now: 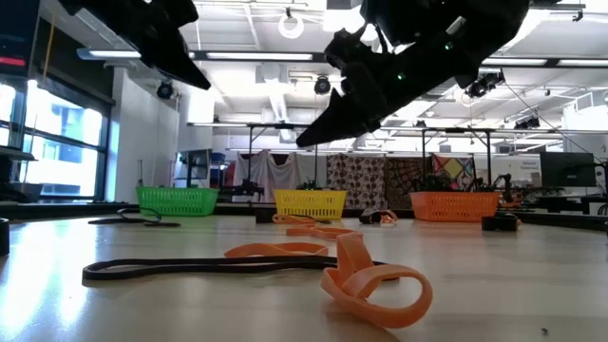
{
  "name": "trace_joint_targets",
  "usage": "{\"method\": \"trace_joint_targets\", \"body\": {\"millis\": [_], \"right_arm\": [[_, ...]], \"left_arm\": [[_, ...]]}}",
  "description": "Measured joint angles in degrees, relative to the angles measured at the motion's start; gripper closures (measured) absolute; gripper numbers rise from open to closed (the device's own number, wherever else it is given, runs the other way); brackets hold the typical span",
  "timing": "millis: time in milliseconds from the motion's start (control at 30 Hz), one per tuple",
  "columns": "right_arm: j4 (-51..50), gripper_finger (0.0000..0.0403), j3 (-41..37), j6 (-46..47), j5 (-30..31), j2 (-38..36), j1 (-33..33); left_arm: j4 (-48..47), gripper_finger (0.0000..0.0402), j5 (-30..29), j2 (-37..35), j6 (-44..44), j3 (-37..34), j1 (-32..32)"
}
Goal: Sort rubber bands into baskets
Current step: Put the black rubber band into the yellow bin
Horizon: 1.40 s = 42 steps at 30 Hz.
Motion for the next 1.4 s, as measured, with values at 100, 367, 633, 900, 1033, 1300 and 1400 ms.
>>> {"method": "trace_joint_targets", "body": {"millis": [100, 367, 633, 900, 1033, 1300, 1400], "right_arm": [[2.2, 0.0403, 0.0, -1.2, -2.4, 0.0, -0.1], [9.7, 0.0403, 0.0, -1.1, -8.0, 4.5, -2.0], [6.4, 0.0403, 0.0, -1.3, -7.7, 5.2, -1.3], [-0.7, 0.0403, 0.0, -0.9, -7.2, 2.6, -1.0], [-0.6, 0.0403, 0.0, -1.0, -7.1, 2.5, -0.5], [-0.6, 0.0403, 0.0, -1.5, -7.1, 2.5, 0.2], [-0.8, 0.0403, 0.0, -1.4, -7.1, 2.5, 0.4]], "left_arm": [[-0.4, 0.0401, 0.0, 0.3, -0.6, 0.0, -4.2], [-2.6, 0.0401, 0.0, 0.9, -3.6, 0.0, -16.2], [-9.0, 0.0401, 0.1, 3.2, -16.3, 0.0, -27.0], [-8.9, 0.0401, -0.7, 11.1, -22.0, 0.0, -36.5], [-9.0, 0.0391, -0.7, 15.4, -26.9, 0.0, -40.9], [-8.5, 0.0339, -0.5, 21.4, -35.9, 0.0, -48.6], [-6.5, 0.0316, -0.9, 24.2, -37.0, 0.0, -51.0]]}}
